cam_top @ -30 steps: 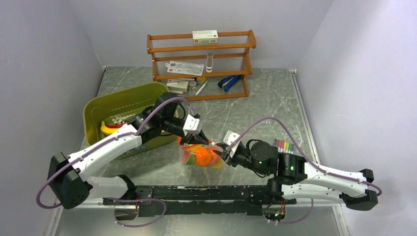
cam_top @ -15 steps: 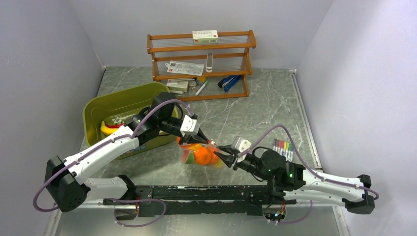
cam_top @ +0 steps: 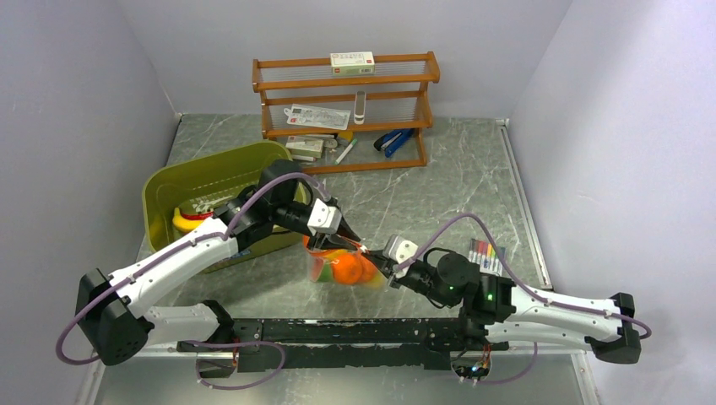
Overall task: Place the food in the zip-top bag and seal the zipper
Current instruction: Zip the zipper food storage bag at the center of the board.
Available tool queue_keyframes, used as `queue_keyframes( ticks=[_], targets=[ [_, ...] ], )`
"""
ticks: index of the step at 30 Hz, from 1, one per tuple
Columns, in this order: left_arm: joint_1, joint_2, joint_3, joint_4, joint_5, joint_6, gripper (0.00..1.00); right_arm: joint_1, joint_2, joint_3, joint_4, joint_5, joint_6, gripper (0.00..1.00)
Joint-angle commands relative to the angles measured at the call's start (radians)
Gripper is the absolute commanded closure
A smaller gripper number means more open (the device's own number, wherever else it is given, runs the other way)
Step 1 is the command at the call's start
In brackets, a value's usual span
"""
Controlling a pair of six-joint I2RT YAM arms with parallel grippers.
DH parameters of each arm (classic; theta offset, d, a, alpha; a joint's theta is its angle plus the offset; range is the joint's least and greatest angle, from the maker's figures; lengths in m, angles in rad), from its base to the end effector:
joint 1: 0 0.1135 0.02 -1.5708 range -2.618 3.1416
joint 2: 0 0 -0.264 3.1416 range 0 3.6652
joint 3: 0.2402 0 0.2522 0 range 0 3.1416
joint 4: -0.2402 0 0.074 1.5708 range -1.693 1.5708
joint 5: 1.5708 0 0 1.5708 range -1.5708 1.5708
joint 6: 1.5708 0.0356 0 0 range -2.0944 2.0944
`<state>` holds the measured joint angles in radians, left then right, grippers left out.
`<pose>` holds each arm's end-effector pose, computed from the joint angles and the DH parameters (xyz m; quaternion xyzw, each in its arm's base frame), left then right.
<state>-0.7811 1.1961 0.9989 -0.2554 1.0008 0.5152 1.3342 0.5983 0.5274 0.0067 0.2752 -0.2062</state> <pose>0.1629 -0.2038 0.3293 0.6519 0.4393 -0.4648 0.4074 0.0466 0.1518 0.2977 -0.4357 0.5840 0.2777 0.6261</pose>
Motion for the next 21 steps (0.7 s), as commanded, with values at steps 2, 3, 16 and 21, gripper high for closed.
queue_keyframes(
  ticks=[2, 3, 16, 21],
  targets=[
    [-0.006, -0.043, 0.009, 0.018, 0.034, 0.017, 0.51, -0.003, 0.003, 0.026, 0.025, -0.011, -0.037, 1.0],
    [-0.007, -0.046, 0.018, -0.005, 0.055, 0.034, 0.44, -0.003, 0.004, 0.025, 0.027, -0.019, -0.041, 1.0],
    [-0.008, -0.032, 0.057, -0.019, 0.159, 0.054, 0.5, -0.003, 0.03, 0.043, 0.035, -0.052, -0.057, 1.0],
    [-0.008, -0.022, 0.047, -0.01, 0.158, 0.045, 0.57, -0.003, 0.048, 0.05, 0.045, -0.067, -0.053, 1.0]
  ],
)
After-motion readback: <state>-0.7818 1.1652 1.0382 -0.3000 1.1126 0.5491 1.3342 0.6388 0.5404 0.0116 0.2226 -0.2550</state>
